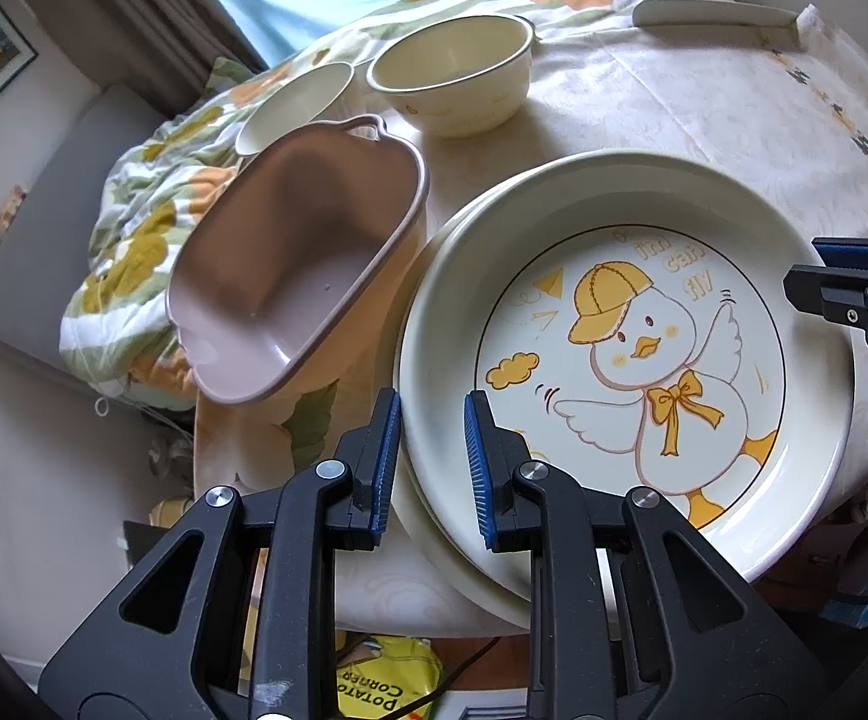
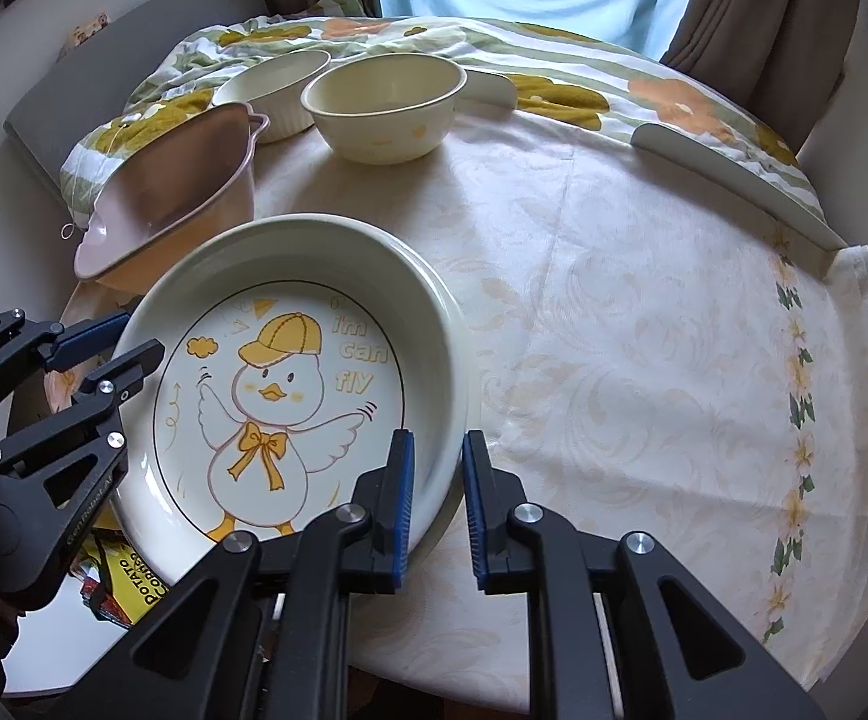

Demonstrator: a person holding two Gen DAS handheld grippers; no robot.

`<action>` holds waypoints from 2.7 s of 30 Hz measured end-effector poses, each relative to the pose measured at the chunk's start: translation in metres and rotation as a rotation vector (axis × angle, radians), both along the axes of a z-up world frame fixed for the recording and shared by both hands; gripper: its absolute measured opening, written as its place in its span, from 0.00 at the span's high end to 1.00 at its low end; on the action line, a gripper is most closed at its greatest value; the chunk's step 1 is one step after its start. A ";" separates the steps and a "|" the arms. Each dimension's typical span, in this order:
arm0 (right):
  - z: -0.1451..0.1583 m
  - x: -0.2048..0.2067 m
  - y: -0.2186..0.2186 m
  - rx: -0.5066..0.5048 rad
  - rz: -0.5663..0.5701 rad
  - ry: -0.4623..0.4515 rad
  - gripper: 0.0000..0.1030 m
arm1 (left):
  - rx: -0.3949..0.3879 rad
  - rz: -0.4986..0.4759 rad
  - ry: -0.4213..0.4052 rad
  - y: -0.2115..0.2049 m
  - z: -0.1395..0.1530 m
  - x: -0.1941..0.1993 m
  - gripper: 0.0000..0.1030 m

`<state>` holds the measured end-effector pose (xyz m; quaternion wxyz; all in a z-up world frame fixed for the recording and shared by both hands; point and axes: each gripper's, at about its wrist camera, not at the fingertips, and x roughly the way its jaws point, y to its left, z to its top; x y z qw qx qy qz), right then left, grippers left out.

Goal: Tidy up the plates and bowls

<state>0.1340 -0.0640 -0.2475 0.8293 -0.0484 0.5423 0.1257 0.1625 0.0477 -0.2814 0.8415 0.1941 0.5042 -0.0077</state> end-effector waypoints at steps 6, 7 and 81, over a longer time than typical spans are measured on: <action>-0.001 -0.001 -0.007 0.056 -0.027 0.014 0.86 | 0.013 0.008 0.006 -0.003 -0.001 0.003 0.81; 0.000 -0.002 -0.008 0.069 -0.032 0.016 0.86 | 0.021 0.005 0.007 -0.004 -0.002 0.004 0.79; 0.064 0.120 0.073 0.328 0.324 0.069 0.82 | -0.508 0.399 -0.048 0.113 0.092 0.060 0.79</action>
